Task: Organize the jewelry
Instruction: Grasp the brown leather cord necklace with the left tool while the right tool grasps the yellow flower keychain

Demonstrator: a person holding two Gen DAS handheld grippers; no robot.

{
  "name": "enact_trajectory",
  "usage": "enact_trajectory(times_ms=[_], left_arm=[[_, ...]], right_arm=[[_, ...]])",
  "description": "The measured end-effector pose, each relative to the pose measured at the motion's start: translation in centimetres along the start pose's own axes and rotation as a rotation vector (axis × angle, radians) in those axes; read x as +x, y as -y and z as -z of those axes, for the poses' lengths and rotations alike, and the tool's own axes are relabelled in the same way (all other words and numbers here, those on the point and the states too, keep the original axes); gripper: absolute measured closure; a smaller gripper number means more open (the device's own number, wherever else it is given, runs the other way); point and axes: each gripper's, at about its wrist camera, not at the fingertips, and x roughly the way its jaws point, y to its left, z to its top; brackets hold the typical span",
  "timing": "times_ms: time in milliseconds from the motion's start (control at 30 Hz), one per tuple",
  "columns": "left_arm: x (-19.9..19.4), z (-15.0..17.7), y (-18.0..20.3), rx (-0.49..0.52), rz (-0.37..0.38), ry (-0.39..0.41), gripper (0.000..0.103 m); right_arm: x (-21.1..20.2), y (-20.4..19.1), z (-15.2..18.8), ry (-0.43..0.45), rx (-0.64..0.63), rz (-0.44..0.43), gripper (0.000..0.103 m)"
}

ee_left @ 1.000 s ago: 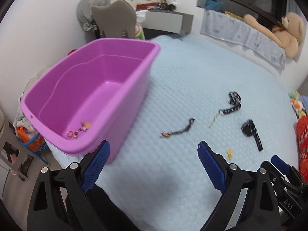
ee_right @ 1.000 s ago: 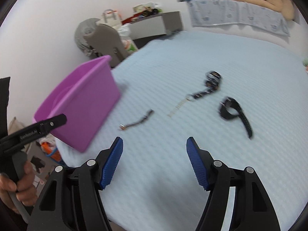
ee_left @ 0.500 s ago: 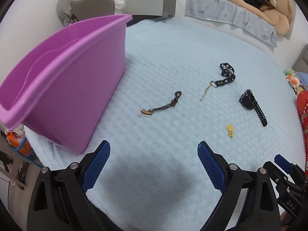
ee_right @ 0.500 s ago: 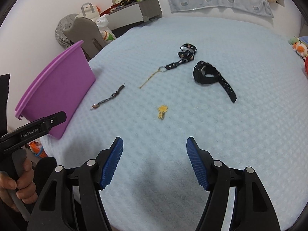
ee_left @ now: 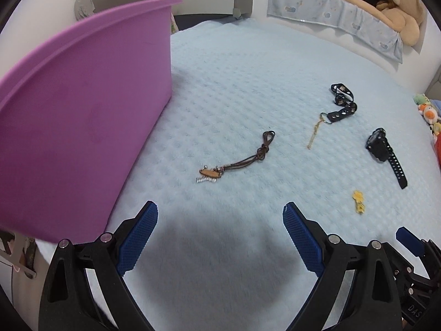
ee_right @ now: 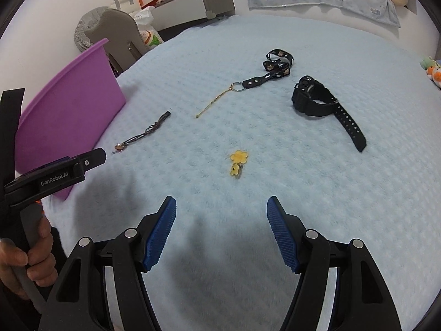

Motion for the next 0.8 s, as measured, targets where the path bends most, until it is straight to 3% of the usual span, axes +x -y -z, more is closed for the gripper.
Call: enact_trajectory(times_ms=[367, 600, 800], left_arm=[[4.8, -1.6, 0.0, 0.027, 0.004, -0.003, 0.012], [7.4, -2.5, 1.4, 0.082, 0.014, 0.006, 0.012], [8.9, -3.1, 1.2, 0.072, 0.036, -0.004, 0.012]], right_arm=[[4.1, 0.1, -1.3, -0.031, 0.023, 0.018, 0.037], [5.3, 0.3, -1.8, 0.005, 0.026, 0.082, 0.038], [6.4, 0.6, -2.1, -0.002, 0.018, 0.124, 0.038]])
